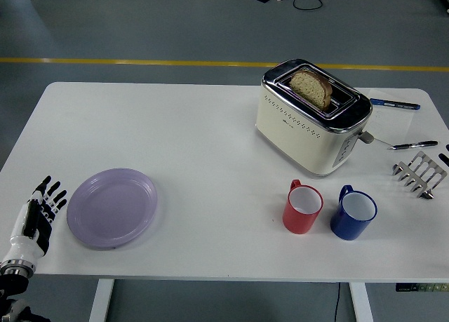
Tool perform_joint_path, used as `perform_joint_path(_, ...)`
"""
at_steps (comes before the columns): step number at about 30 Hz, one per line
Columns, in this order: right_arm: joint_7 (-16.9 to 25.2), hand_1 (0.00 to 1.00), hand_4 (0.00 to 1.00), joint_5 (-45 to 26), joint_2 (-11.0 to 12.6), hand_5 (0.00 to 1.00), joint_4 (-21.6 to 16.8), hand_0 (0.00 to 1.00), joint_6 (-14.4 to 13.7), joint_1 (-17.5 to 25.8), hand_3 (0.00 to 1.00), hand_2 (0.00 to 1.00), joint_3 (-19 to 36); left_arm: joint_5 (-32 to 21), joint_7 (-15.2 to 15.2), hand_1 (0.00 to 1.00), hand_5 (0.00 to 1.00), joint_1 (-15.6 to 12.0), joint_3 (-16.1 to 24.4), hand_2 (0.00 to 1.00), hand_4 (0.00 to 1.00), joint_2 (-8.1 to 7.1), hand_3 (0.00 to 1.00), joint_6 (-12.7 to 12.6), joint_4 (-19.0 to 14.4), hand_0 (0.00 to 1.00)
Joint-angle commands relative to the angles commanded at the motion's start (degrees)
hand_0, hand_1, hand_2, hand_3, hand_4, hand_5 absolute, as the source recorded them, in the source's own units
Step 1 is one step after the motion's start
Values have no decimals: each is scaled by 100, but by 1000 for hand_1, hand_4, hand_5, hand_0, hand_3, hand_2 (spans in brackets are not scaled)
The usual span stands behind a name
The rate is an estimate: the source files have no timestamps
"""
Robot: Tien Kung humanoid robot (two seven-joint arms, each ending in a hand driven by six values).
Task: Push plate across desktop,pick up the break from the machine,place the break in the plate
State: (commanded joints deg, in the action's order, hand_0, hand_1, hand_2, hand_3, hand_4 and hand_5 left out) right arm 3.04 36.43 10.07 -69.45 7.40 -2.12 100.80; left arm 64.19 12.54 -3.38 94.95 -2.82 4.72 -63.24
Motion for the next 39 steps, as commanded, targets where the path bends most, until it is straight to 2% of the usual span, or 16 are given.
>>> perform_joint_path(7,2,660,511,-7,2,572,-4,693,-3,7,670,674,19,-86,12,889,998,58,-22,951,468,-1,997,39,86,885)
perform_joint_path(25,2,659,511,-15,-6,572,-2,693,-4,-3,670,672,18,-407,31,879,998,176,-399,940,477,38,981,161,190,877)
perform_joint_path(39,2,658,511,-8,2,572,0,694,-3,-10,670,670,-27,-956,47,871,998,146,-949,934,479,11,973,212,81,874)
